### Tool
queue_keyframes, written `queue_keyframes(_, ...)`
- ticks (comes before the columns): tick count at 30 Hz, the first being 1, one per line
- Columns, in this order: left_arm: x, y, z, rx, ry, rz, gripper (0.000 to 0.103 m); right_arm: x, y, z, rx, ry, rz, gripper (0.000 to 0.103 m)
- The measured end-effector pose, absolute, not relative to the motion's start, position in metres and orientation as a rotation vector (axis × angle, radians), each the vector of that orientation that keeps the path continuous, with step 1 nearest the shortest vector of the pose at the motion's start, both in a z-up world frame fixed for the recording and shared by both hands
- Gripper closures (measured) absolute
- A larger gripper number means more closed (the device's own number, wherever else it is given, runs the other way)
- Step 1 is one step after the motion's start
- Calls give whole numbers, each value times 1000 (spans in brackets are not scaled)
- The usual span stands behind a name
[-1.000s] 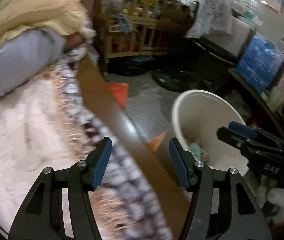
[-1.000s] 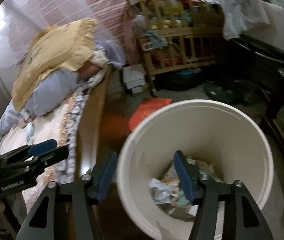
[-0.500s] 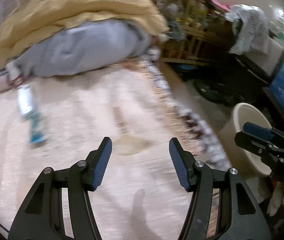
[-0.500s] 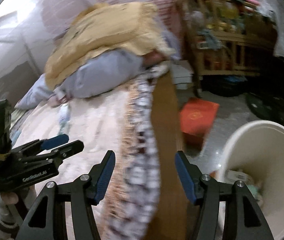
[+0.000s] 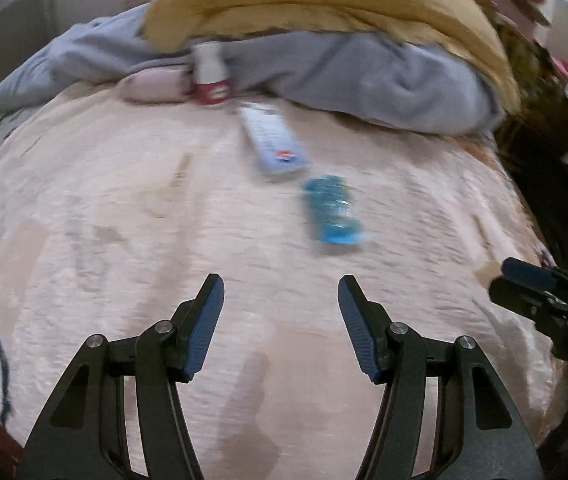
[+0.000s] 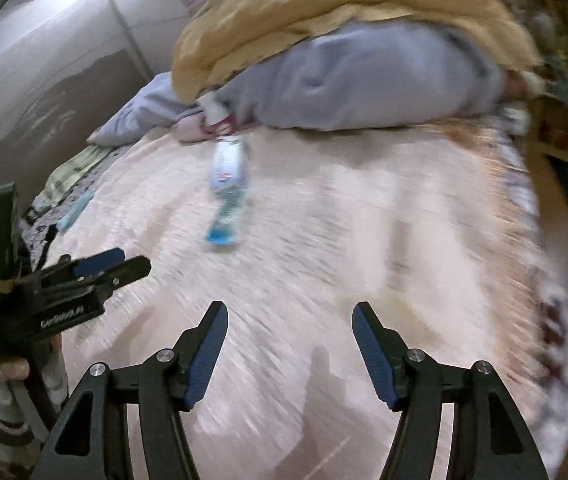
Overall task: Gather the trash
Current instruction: 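Move both grippers back over the bed, then grasp the white-blue medicine box with the left gripper while the right grasps the blue snack packet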
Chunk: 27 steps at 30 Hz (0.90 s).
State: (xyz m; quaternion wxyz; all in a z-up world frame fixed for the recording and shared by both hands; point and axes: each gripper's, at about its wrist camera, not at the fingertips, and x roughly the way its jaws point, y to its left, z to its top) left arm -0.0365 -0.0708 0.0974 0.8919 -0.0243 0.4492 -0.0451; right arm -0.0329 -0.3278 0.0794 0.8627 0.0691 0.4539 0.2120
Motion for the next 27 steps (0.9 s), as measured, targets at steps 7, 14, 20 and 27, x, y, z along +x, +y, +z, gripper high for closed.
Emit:
queue_keyframes(7, -9, -29, 103, -140, 918, -60, 45, 32, -249, 69, 129, 987, 531, 40)
queue_keyframes(14, 57, -30, 90, -242, 940, -72, 40, 80, -216, 33, 82, 1027, 508, 76)
queue_keyframes(20, 123, -59, 68, -249, 936, -27, 39, 62, -263, 56, 126, 960, 508, 77)
queue_keyframes(27, 165, -76, 40, -252, 970, 8, 41, 42, -321, 74, 205, 930, 461, 77)
